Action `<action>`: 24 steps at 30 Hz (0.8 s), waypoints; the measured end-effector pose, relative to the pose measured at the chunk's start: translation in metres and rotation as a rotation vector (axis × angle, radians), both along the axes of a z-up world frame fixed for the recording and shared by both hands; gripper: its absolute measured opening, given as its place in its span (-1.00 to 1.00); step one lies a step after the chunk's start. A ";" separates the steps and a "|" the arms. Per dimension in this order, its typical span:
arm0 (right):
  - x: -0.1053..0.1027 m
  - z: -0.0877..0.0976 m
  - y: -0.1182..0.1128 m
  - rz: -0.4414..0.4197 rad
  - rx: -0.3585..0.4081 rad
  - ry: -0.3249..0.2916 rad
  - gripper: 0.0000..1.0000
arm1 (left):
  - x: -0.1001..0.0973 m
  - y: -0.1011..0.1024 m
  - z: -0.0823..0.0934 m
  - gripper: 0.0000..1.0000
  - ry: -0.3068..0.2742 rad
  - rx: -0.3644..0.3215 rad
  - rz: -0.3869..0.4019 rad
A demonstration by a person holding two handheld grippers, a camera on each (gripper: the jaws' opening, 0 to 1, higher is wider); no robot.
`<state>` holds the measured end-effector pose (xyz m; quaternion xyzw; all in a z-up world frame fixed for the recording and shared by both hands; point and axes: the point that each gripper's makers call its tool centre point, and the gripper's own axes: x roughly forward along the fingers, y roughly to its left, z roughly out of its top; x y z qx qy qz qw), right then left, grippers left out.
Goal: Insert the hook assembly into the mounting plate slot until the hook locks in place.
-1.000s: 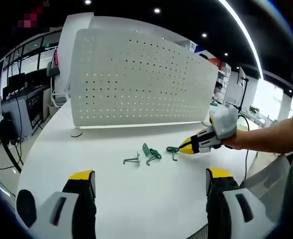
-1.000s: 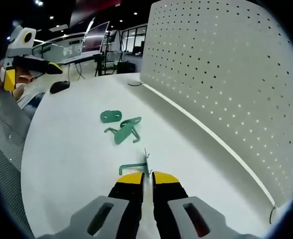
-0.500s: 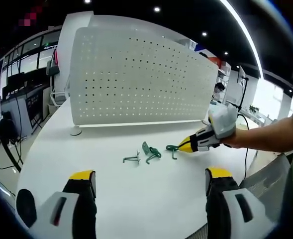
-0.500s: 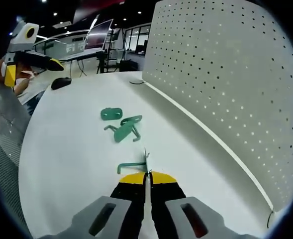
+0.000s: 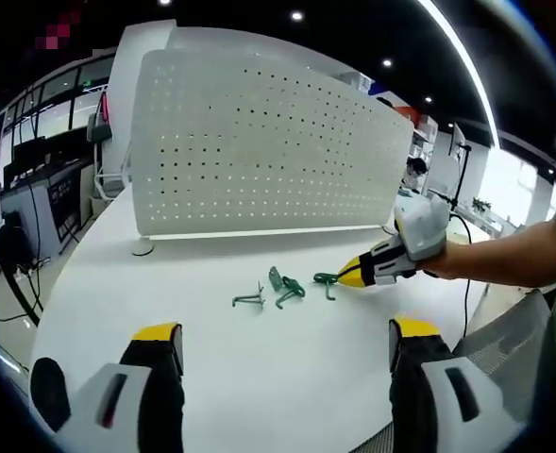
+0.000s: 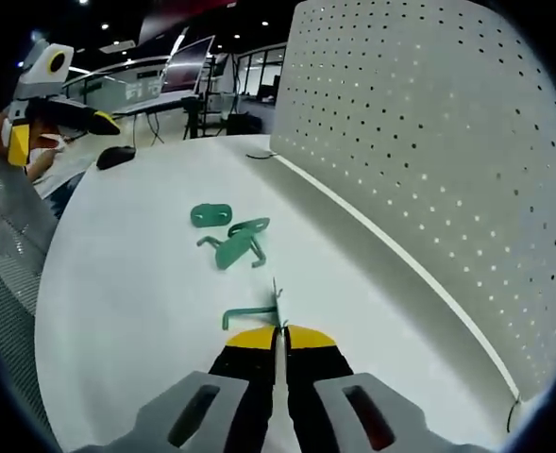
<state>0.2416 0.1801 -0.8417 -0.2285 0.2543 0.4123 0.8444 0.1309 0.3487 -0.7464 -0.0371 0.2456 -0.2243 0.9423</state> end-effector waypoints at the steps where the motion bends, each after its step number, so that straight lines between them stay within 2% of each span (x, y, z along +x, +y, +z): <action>1: 0.000 0.000 0.000 0.001 0.001 0.000 -0.97 | 0.000 0.000 0.000 0.84 0.001 0.000 0.000; 24: 0.005 0.009 0.003 -0.004 0.025 -0.010 -1.00 | 0.000 -0.001 0.000 0.83 0.002 -0.001 -0.007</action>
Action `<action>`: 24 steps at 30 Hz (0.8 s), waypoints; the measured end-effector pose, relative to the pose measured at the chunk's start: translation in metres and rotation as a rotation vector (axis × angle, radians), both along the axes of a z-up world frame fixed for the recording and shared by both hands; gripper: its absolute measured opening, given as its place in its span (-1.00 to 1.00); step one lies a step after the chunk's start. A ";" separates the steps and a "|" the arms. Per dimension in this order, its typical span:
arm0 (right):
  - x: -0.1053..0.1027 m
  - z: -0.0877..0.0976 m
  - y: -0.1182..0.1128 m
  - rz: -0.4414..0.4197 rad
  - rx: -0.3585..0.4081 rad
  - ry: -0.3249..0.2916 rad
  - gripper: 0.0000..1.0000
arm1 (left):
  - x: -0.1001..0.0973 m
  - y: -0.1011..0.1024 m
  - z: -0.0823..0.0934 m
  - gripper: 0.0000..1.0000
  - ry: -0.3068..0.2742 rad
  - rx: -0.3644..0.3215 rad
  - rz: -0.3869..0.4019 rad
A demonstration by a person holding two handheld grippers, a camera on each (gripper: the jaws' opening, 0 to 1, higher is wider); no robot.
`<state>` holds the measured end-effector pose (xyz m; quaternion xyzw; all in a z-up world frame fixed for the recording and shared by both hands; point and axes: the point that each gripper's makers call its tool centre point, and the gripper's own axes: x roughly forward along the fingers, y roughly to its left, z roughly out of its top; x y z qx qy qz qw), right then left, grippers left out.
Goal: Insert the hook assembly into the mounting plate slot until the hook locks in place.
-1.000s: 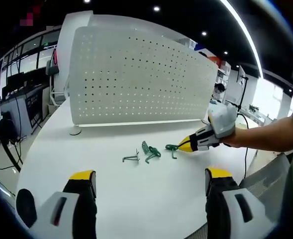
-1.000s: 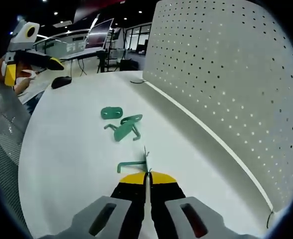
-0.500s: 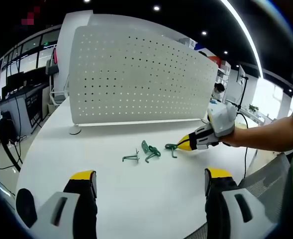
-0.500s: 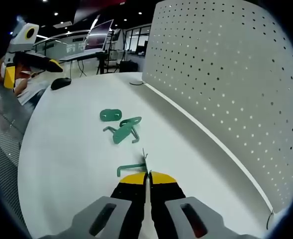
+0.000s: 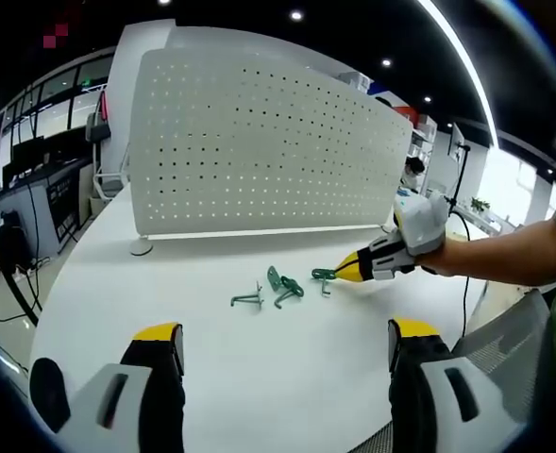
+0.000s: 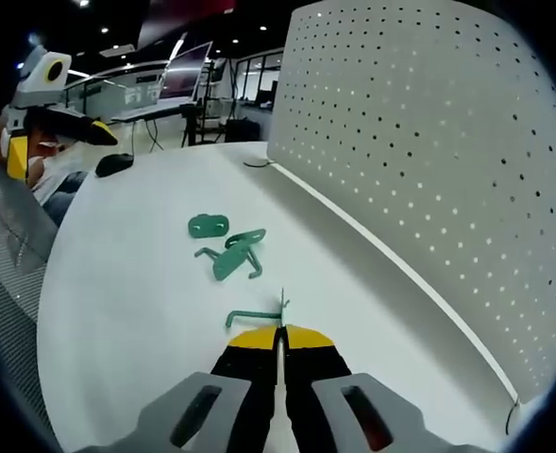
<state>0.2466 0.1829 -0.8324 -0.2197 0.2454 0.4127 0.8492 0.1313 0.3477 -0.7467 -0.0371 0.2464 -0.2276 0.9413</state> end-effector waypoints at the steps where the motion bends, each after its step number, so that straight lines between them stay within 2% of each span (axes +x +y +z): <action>1: 0.001 0.000 0.000 -0.001 0.001 0.001 -1.00 | 0.000 0.000 0.000 0.83 0.000 -0.001 0.000; 15: 0.000 0.012 -0.001 -0.014 0.018 0.003 -1.00 | 0.001 -0.003 0.001 0.81 -0.007 0.003 -0.015; 24: -0.002 0.016 -0.006 -0.045 0.025 0.031 -1.00 | -0.001 -0.005 0.002 0.81 -0.014 0.004 -0.025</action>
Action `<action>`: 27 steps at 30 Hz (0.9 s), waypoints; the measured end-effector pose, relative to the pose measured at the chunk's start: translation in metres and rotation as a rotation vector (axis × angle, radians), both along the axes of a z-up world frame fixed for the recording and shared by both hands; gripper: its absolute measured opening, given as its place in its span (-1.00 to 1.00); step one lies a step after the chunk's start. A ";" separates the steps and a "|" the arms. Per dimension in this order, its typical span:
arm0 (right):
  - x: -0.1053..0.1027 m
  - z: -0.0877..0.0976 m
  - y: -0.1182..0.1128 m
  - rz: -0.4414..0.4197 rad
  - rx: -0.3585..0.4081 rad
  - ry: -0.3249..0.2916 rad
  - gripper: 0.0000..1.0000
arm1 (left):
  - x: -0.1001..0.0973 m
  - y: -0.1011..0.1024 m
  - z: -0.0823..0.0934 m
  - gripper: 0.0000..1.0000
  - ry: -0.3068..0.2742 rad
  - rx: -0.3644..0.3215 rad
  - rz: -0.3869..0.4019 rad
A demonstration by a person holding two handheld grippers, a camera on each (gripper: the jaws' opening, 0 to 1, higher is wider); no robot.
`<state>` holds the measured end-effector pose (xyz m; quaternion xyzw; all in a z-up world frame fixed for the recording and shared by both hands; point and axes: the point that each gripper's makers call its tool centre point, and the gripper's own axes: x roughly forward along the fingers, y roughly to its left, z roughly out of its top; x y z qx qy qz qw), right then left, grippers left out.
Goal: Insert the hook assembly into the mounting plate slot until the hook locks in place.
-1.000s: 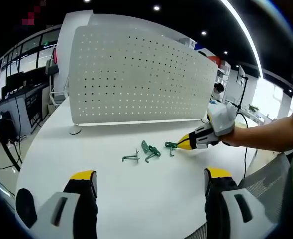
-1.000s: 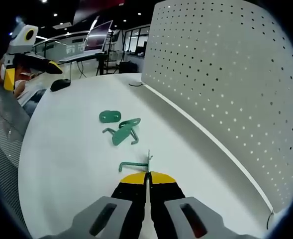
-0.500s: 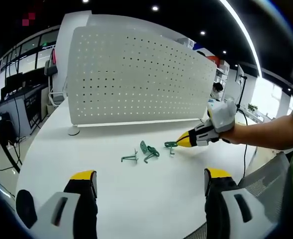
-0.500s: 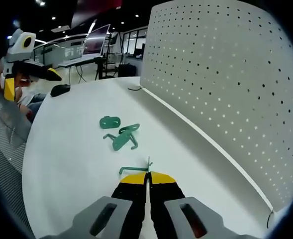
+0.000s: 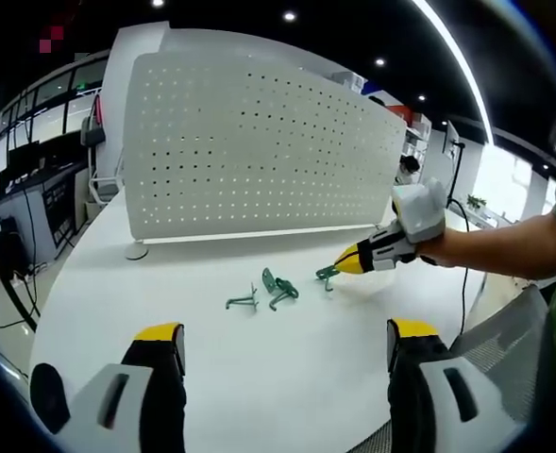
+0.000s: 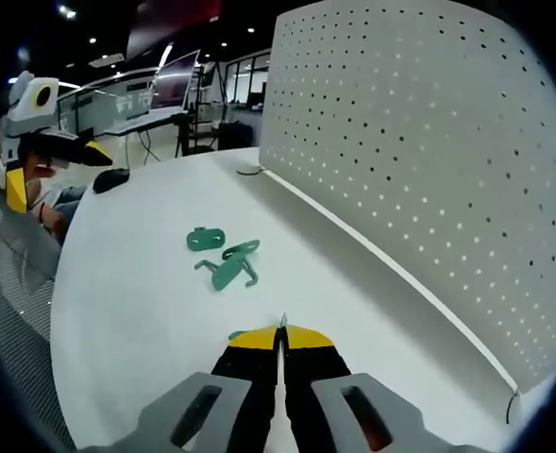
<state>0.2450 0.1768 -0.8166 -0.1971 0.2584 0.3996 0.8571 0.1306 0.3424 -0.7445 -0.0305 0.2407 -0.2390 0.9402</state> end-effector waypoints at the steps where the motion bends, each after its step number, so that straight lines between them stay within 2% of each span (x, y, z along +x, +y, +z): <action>1: 0.000 0.000 0.000 -0.002 0.000 0.001 -1.00 | 0.000 0.000 0.000 0.81 -0.001 0.000 -0.002; 18: -0.003 -0.002 -0.006 -0.012 -0.019 0.021 -1.00 | -0.003 -0.007 0.001 0.78 -0.012 0.020 -0.037; 27: -0.003 -0.008 -0.007 -0.004 -0.051 -0.006 -1.00 | -0.003 -0.007 0.001 0.76 -0.010 0.019 -0.041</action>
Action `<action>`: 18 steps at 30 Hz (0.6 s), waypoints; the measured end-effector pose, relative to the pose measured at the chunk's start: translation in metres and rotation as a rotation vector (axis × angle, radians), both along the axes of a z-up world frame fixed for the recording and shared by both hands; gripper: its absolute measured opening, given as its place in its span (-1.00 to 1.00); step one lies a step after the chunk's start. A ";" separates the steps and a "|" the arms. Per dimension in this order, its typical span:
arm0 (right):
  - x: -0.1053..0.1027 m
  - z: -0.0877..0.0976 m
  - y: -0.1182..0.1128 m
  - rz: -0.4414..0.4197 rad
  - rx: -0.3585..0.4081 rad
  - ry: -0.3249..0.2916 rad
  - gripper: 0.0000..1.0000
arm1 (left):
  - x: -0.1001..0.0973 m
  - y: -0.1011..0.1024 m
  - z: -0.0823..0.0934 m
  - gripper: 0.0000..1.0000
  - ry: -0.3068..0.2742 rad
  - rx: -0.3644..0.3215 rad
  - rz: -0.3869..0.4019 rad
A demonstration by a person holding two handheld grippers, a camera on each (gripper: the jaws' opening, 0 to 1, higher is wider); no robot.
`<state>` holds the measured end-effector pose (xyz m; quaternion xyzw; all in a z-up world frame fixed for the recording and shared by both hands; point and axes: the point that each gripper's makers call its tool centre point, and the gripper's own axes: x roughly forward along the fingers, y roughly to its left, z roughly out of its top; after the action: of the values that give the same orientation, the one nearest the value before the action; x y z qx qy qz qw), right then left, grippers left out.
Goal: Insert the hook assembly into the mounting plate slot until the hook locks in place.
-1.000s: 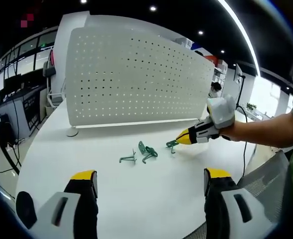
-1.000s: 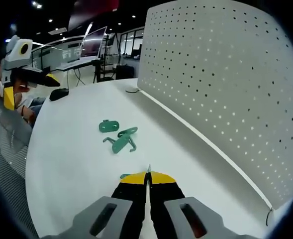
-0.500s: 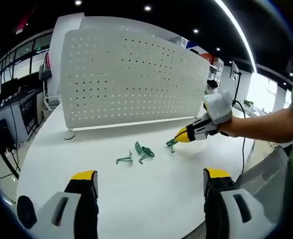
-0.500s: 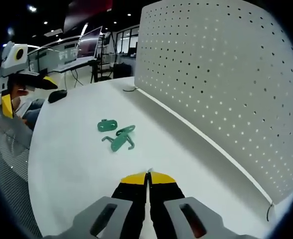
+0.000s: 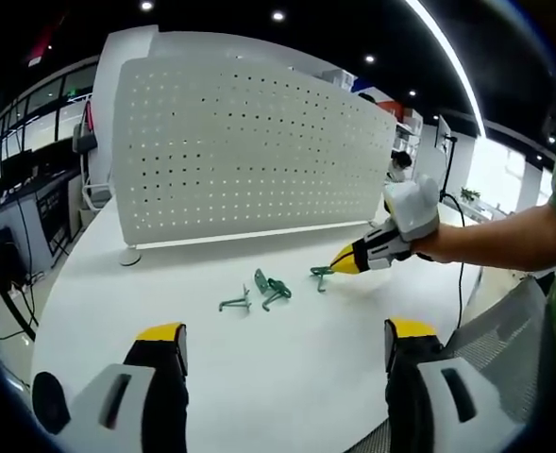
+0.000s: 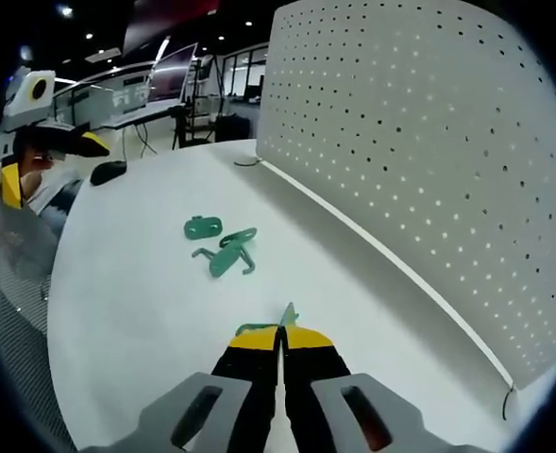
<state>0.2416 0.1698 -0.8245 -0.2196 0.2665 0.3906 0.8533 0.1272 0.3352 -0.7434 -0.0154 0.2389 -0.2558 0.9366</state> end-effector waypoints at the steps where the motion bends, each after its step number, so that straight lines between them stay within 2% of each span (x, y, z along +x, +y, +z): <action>1: 0.000 -0.001 0.000 0.000 -0.005 -0.002 -1.00 | 0.000 0.000 0.000 0.76 0.000 0.001 -0.001; 8: 0.001 -0.007 -0.004 -0.014 -0.015 0.001 -0.99 | 0.000 -0.001 0.000 0.76 0.000 0.001 -0.004; 12: 0.002 -0.007 -0.005 -0.027 -0.006 0.005 -0.88 | 0.000 -0.001 0.000 0.76 0.001 0.000 -0.003; 18: 0.004 -0.010 -0.002 -0.015 -0.016 0.005 -0.90 | 0.000 0.000 0.000 0.76 0.002 -0.001 -0.001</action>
<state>0.2455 0.1678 -0.8344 -0.2233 0.2733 0.3825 0.8539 0.1272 0.3353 -0.7435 -0.0160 0.2395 -0.2562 0.9364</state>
